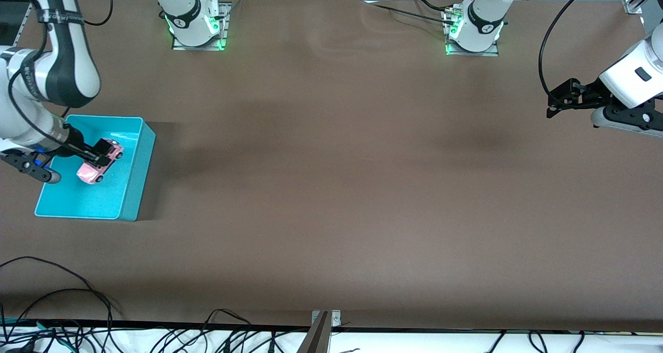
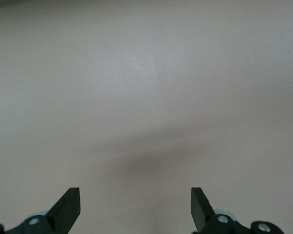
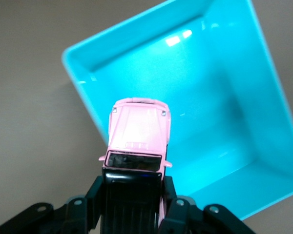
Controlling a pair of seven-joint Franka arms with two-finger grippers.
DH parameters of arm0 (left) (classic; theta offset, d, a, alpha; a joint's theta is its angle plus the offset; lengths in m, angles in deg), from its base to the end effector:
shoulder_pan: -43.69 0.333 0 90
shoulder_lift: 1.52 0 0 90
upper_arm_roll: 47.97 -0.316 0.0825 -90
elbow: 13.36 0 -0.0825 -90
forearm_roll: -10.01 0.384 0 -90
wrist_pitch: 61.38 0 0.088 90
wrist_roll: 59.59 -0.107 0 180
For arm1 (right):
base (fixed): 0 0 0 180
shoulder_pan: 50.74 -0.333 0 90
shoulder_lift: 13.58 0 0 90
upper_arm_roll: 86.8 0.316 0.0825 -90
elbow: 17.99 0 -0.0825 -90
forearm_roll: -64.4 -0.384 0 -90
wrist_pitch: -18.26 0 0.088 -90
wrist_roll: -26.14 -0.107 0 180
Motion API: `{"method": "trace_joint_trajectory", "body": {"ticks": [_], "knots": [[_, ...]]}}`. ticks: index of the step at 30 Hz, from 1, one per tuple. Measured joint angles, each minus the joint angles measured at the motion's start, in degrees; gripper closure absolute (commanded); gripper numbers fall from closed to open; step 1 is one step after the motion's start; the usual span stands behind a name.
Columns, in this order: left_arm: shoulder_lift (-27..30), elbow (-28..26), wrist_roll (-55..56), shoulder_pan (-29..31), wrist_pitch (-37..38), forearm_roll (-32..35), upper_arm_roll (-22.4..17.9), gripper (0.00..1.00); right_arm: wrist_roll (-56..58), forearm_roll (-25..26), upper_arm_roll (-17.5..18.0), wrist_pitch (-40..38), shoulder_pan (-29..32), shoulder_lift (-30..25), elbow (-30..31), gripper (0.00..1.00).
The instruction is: Wind and store pink jeep toy
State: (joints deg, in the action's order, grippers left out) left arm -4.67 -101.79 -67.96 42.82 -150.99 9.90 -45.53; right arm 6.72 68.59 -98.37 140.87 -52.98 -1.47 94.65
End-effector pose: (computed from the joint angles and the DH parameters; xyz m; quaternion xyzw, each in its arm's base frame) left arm 0.5692 -0.0325 0.6059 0.9947 -0.1017 -0.0171 0.0029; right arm 0.5857 -0.0953 0.3660 0.9725 -0.2265 -0.0123 0.0528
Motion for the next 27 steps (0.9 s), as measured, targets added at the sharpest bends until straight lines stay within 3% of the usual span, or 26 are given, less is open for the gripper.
{"method": "trace_joint_trajectory", "body": {"ticks": [5,12,22,27], "knots": [[0.0,0.0,0.0,0.0,0.0,0.0,0.0,0.0,8.61,0.0,-2.69,0.9,1.09,2.51,0.0,1.0],[0.0,0.0,0.0,0.0,0.0,0.0,0.0,0.0,18.14,0.18,-3.08,3.85,3.92,7.68,-0.01,1.0],[-0.01,0.0,0.0,-0.01,0.0,0.0,0.0,0.0,20.47,0.28,-3.1,8.96,4.61,14.06,-0.06,1.0],[-0.01,0.0,0.0,-0.01,0.0,0.0,0.0,0.0,20.49,0.29,-3.1,10.28,4.61,15.69,-0.07,0.53]]}}
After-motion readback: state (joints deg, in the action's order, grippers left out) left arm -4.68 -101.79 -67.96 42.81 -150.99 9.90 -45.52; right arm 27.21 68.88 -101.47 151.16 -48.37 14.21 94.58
